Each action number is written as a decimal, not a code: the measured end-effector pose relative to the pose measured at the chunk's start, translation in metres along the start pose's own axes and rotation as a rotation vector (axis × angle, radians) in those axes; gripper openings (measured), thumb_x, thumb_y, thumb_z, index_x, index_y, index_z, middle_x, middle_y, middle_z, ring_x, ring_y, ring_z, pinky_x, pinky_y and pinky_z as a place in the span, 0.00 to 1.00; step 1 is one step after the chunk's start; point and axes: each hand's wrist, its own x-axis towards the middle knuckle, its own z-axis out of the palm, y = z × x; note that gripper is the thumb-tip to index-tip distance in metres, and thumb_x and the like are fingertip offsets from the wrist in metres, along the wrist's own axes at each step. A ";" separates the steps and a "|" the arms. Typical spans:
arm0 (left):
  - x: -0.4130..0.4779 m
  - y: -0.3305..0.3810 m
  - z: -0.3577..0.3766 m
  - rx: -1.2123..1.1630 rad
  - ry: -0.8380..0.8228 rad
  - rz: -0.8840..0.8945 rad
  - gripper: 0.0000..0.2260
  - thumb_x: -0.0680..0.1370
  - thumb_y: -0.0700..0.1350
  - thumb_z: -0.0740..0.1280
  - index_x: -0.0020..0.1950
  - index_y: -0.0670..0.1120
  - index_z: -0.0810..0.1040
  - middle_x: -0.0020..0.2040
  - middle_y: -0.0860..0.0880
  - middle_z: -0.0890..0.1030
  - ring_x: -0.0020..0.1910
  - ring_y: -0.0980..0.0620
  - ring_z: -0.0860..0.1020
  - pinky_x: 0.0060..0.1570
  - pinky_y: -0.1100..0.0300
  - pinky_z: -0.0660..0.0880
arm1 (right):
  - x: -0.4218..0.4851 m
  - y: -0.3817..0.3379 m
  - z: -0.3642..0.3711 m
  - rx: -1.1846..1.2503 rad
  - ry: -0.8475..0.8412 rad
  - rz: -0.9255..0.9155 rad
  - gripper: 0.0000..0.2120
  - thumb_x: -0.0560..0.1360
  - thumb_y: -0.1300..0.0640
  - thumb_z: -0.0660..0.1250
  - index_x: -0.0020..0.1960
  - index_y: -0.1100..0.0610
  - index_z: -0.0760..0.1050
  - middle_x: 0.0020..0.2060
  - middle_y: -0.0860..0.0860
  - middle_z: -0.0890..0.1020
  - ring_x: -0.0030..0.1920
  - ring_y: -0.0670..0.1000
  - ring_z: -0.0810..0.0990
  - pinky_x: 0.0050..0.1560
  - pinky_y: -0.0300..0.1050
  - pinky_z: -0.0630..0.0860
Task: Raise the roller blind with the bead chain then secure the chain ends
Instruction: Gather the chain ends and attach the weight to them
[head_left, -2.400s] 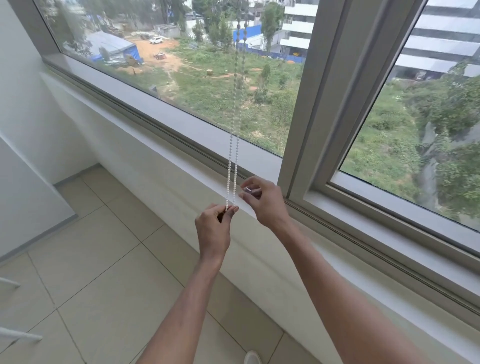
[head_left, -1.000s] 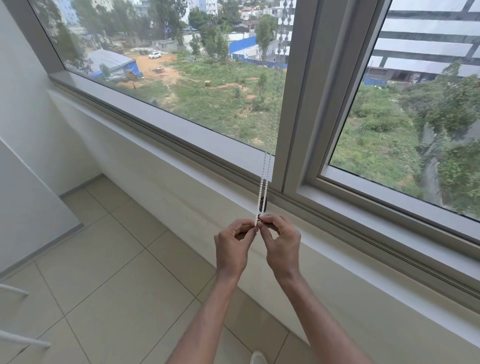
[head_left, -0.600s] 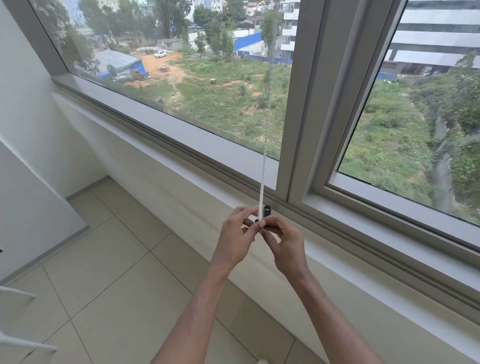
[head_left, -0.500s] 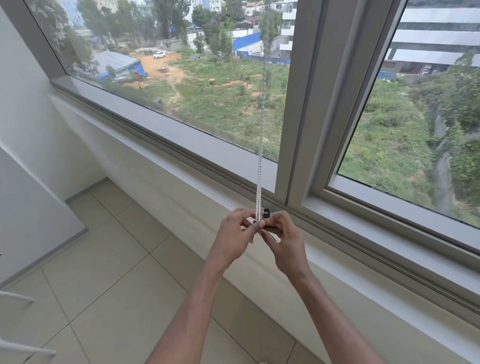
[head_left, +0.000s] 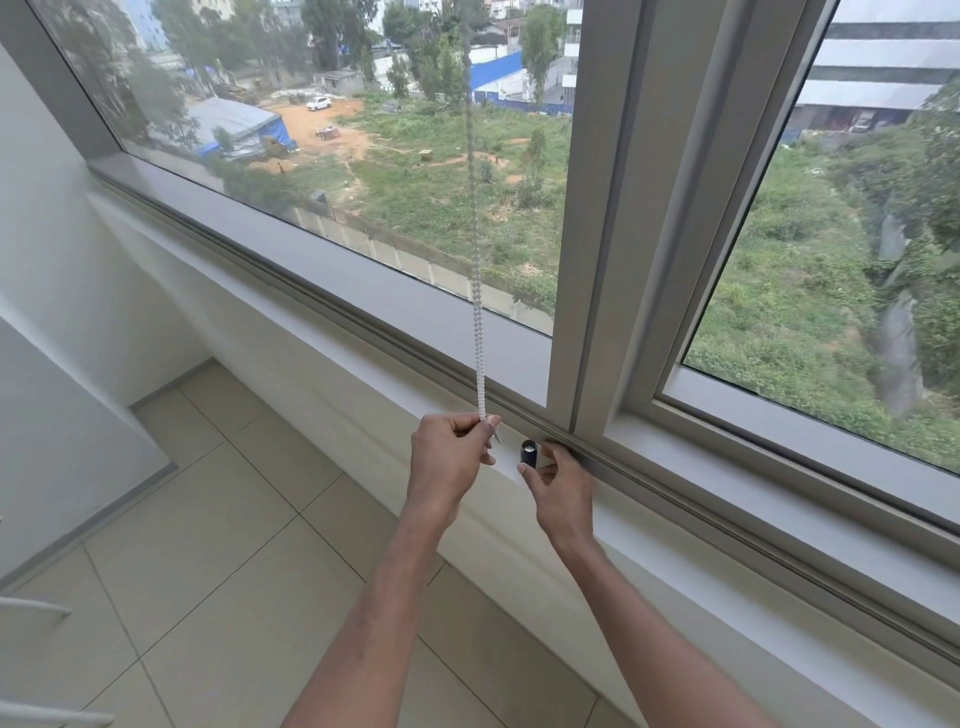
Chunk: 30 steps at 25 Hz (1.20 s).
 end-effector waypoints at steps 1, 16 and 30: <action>0.001 0.000 0.000 -0.008 0.001 -0.015 0.14 0.81 0.47 0.76 0.37 0.42 0.86 0.27 0.53 0.79 0.27 0.54 0.81 0.36 0.66 0.80 | 0.002 -0.002 0.004 -0.033 0.020 -0.022 0.14 0.77 0.56 0.78 0.61 0.56 0.82 0.38 0.40 0.81 0.40 0.44 0.82 0.45 0.41 0.74; -0.020 -0.004 -0.012 -0.268 -0.057 -0.143 0.11 0.82 0.41 0.74 0.49 0.33 0.88 0.31 0.46 0.78 0.25 0.52 0.78 0.50 0.51 0.86 | -0.070 -0.037 -0.029 0.369 -0.005 -0.190 0.13 0.80 0.63 0.74 0.59 0.47 0.78 0.50 0.41 0.87 0.53 0.44 0.86 0.50 0.32 0.79; -0.088 -0.011 -0.019 -0.586 -0.196 -0.223 0.07 0.83 0.34 0.69 0.48 0.33 0.86 0.40 0.42 0.82 0.28 0.55 0.72 0.36 0.64 0.82 | -0.161 -0.041 -0.052 0.550 0.130 -0.200 0.13 0.78 0.67 0.75 0.59 0.55 0.85 0.51 0.53 0.89 0.51 0.53 0.89 0.58 0.51 0.85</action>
